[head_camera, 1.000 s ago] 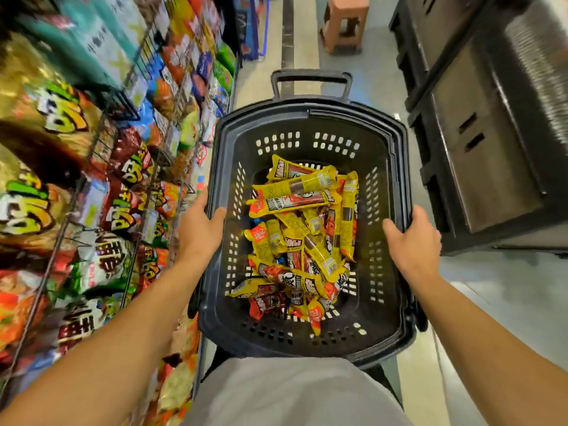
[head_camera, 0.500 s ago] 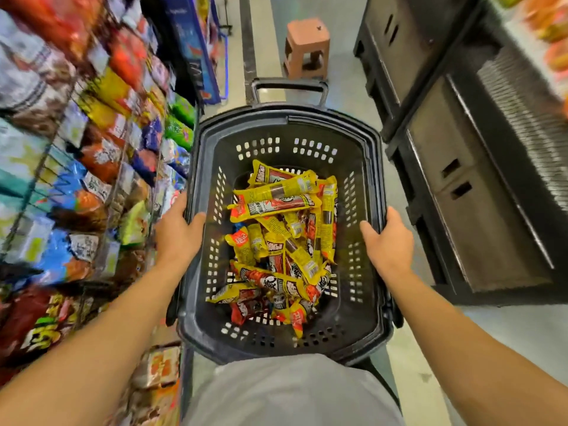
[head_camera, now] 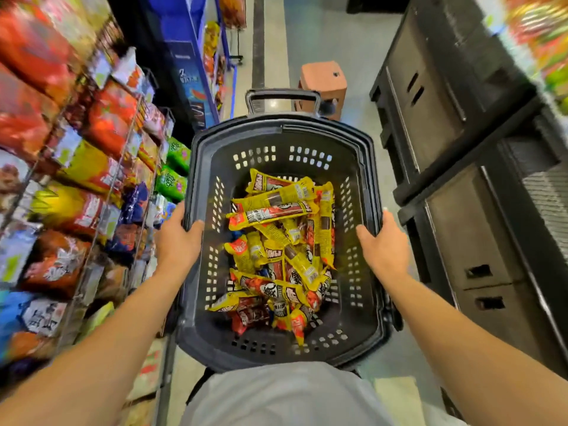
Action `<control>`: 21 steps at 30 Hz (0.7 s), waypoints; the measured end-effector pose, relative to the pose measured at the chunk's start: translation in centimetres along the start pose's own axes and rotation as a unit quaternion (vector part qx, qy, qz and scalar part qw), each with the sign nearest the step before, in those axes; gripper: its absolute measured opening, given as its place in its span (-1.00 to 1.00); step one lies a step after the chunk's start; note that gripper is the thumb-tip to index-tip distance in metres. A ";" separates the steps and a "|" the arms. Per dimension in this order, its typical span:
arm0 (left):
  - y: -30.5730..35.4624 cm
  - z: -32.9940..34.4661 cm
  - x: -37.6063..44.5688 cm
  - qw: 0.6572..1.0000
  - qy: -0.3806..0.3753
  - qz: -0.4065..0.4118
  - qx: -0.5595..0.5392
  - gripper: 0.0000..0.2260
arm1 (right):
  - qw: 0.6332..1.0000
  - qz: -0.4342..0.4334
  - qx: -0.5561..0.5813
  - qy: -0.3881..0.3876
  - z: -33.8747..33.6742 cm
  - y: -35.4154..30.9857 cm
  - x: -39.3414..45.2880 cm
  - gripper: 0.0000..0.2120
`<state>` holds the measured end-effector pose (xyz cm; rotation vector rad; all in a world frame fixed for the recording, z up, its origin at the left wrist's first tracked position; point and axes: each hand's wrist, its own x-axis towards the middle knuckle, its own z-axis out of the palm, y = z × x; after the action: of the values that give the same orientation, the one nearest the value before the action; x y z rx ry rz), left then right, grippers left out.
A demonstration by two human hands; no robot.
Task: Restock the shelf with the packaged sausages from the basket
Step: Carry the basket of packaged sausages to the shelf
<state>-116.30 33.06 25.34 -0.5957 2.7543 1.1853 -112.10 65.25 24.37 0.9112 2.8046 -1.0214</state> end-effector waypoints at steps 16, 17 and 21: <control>15.3 2.4 36.9 0.999 0.008 0.043 -0.003 -0.55 | 1.000 0.014 -0.003 0.009 6.3 -20.2 32.4 -0.63; 16.5 3.2 38.9 0.999 0.007 0.045 -0.002 -0.56 | 1.000 0.012 0.003 0.007 6.7 -20.6 34.8 -0.65; 22.0 6.7 47.0 0.999 0.002 0.048 0.003 -0.57 | 0.999 0.005 0.036 -0.003 7.5 -23.1 45.3 -0.53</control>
<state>-168.47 36.67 25.02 -0.4692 2.8175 1.1966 -163.22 70.02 22.46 0.9250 2.7722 -1.1283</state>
